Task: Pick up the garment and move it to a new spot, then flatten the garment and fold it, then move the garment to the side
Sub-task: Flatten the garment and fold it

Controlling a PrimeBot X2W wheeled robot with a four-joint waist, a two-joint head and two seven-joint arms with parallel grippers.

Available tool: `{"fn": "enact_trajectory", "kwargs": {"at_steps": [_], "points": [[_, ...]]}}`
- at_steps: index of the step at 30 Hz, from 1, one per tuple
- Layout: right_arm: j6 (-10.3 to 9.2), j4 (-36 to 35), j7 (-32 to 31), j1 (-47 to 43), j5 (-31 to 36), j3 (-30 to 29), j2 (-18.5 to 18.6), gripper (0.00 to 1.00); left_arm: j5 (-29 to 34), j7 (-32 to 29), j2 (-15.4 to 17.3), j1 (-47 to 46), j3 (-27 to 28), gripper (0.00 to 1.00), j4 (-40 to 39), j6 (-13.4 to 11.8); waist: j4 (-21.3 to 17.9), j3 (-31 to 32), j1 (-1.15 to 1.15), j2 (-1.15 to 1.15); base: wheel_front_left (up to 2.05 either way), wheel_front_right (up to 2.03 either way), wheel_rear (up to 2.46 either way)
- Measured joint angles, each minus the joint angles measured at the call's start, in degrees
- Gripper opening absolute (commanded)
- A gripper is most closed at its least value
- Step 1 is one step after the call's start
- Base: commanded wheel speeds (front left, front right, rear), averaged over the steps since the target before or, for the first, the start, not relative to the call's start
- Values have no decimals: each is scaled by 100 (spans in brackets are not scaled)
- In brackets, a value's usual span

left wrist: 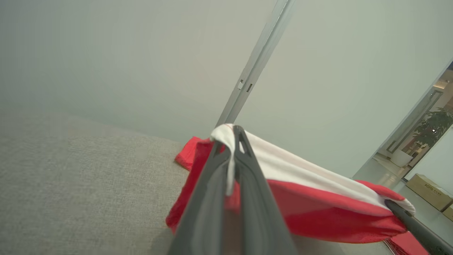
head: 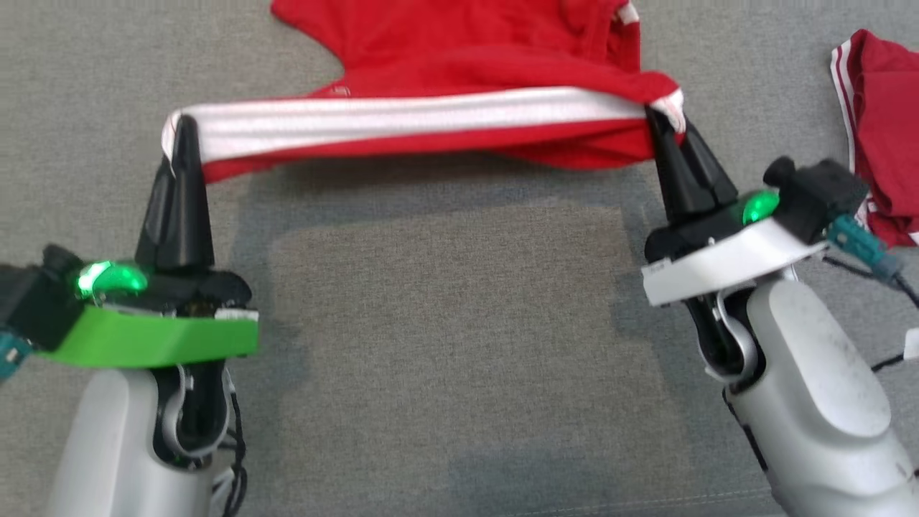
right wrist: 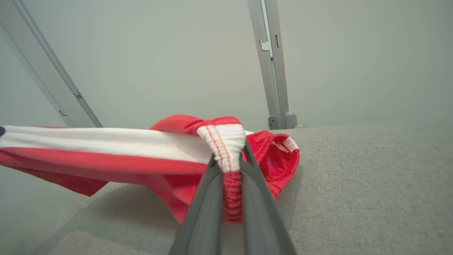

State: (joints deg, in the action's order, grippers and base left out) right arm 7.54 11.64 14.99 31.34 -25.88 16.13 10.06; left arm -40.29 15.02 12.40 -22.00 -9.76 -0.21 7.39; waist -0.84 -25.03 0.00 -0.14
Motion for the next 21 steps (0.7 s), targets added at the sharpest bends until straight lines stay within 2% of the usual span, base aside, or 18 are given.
{"fn": "enact_trajectory", "kwargs": {"at_steps": [8,16,21], "points": [[0,-721,0,-1610,129,-216,-229,0,190,1,-449,1478,174,0,-569,1,71,605,0,0,0,0,0],[0,-1263,0,-2906,121,-156,-333,0,355,1,-575,2487,266,0,-983,1,57,1240,0,0,0,0,0],[0,-1479,0,-3448,133,21,-258,0,406,1,-611,2895,321,0,-1230,1,-20,1546,0,0,0,0,0]]}}
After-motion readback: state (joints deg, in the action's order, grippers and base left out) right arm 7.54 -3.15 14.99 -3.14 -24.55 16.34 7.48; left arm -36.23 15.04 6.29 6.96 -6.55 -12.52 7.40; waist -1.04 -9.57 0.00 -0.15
